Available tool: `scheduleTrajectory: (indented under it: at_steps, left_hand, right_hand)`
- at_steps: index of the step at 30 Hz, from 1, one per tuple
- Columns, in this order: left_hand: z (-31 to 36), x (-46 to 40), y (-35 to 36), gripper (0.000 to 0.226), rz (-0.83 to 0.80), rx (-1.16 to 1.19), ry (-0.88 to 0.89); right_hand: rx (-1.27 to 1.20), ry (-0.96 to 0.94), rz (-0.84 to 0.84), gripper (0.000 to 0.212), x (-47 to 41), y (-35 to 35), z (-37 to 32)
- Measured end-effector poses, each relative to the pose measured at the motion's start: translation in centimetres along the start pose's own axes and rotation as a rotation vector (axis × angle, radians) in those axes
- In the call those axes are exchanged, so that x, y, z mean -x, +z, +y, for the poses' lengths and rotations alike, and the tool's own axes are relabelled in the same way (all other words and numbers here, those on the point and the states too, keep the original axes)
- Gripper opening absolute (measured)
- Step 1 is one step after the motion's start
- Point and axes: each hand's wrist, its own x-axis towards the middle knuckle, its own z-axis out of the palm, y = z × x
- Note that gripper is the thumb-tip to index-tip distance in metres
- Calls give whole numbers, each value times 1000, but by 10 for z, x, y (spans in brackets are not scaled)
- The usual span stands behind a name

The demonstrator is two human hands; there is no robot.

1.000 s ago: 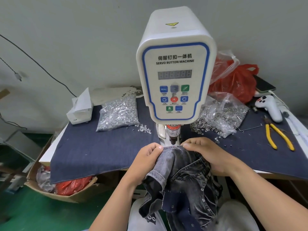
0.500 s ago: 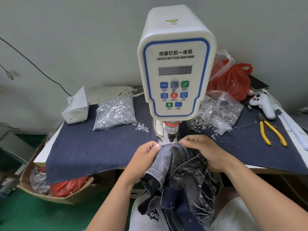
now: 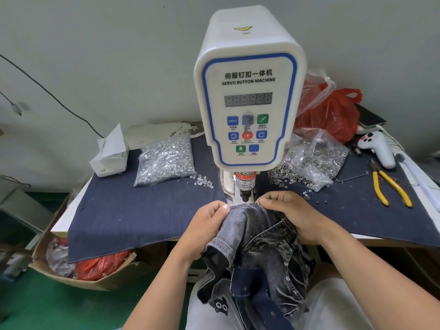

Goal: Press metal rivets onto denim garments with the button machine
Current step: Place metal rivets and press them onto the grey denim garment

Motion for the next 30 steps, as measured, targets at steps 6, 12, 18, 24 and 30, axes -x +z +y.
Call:
scheduleTrajectory:
  at_steps: [6, 12, 18, 24, 30]
  left_hand:
    - [-2, -1, -1, 29, -5, 9, -3]
    - [-3, -2, -1, 32, -4, 2, 7]
    - [-6, -3, -2, 32, -1, 2, 13]
    - [-3, 2, -1, 36, -8, -7, 38]
    - [10, 33, 8, 31, -121, -49, 127]
  right_hand:
    - [-3, 1, 9, 18, -1, 0, 0]
    - [25, 1, 18, 26, 0, 3, -2]
    - [71, -9, 20, 26, 3, 5, -4]
    - [35, -4, -13, 25, 9, 3, -7]
    - [104, -19, -182, 16, 29, -3, -16]
